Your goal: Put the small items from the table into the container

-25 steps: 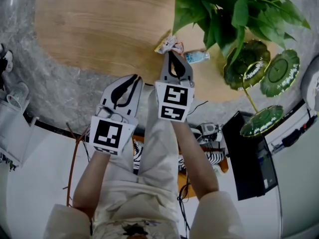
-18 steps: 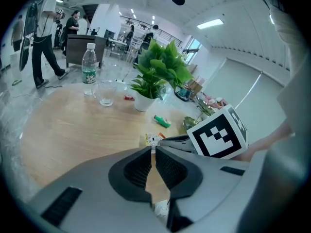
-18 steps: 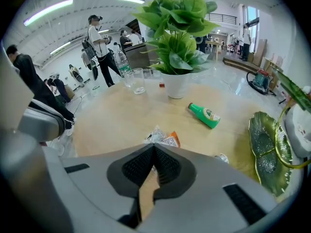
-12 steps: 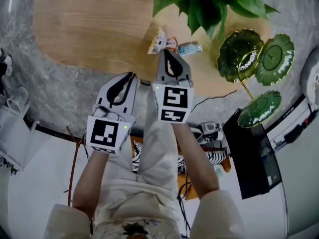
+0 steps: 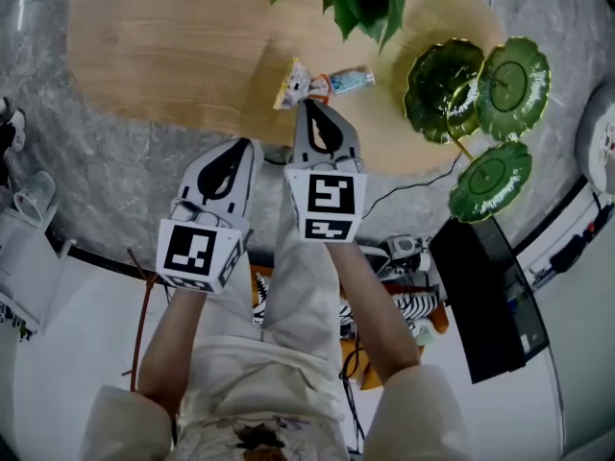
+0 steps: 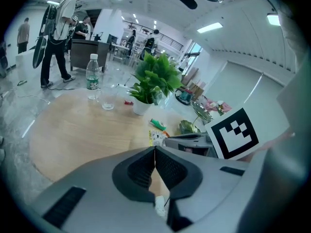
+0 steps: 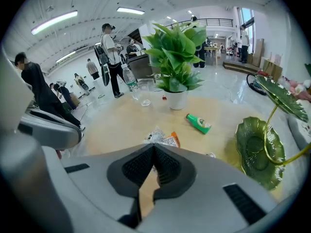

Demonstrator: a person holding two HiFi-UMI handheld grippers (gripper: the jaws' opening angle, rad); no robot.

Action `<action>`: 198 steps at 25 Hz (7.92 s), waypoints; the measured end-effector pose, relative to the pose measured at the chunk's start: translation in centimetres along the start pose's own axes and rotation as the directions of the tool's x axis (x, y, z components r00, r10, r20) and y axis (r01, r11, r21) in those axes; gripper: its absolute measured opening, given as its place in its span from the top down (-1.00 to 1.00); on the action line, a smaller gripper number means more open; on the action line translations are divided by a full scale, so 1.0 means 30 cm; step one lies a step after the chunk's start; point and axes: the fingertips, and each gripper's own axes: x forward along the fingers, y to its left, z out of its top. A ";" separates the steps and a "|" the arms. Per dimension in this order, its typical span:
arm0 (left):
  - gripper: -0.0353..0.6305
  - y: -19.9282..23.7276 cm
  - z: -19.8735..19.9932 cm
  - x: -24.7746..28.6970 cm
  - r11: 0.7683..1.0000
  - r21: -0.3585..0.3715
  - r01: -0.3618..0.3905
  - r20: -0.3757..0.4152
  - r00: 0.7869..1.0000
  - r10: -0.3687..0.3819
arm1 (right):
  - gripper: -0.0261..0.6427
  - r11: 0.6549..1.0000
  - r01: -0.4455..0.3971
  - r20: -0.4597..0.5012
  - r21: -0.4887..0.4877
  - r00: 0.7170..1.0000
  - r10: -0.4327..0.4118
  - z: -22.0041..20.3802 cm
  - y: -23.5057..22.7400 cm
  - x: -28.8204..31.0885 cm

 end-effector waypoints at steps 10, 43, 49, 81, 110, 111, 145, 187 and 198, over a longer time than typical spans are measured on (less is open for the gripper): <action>0.87 -0.105 0.054 -0.062 0.996 0.092 0.007 0.020 1.000 -0.009 | 0.91 1.000 -0.022 0.083 0.022 0.996 0.020 0.120 -0.004 -0.158; 0.87 -0.467 0.219 -0.046 0.978 0.195 0.077 0.054 0.995 -0.089 | 0.91 0.993 -0.062 0.287 0.104 0.958 0.029 0.234 -0.169 -0.532; 0.87 -0.542 0.255 -0.047 0.972 0.218 0.089 0.065 0.992 -0.106 | 0.91 0.991 -0.056 0.334 0.122 0.943 0.012 0.267 -0.220 -0.614; 0.87 -0.884 0.278 0.045 0.931 0.322 0.175 0.045 0.979 -0.199 | 0.91 0.958 0.111 0.354 0.266 0.913 -0.204 0.147 -0.627 -0.904; 0.87 -0.959 0.209 0.129 0.930 0.326 0.169 0.006 0.983 -0.181 | 0.89 0.929 0.180 0.323 0.325 0.902 -0.287 0.043 -0.781 -0.891; 0.87 -0.957 0.209 0.129 0.930 0.325 0.168 0.007 0.984 -0.180 | 0.89 0.928 0.180 0.325 0.327 0.900 -0.289 0.044 -0.781 -0.893; 0.87 -0.806 0.238 0.022 0.948 0.285 0.140 0.068 0.984 -0.166 | 0.88 0.960 0.105 0.412 0.260 0.887 -0.208 0.191 -0.537 -0.846; 0.87 -0.308 0.182 0.014 0.985 0.161 0.068 0.054 0.996 -0.077 | 0.44 0.991 0.035 0.245 0.129 0.967 -0.066 0.141 -0.197 -0.384; 0.87 -0.262 0.142 0.076 0.983 0.169 0.065 0.054 0.996 -0.075 | 0.26 0.999 0.043 0.236 0.000 0.971 -0.042 0.101 -0.173 -0.294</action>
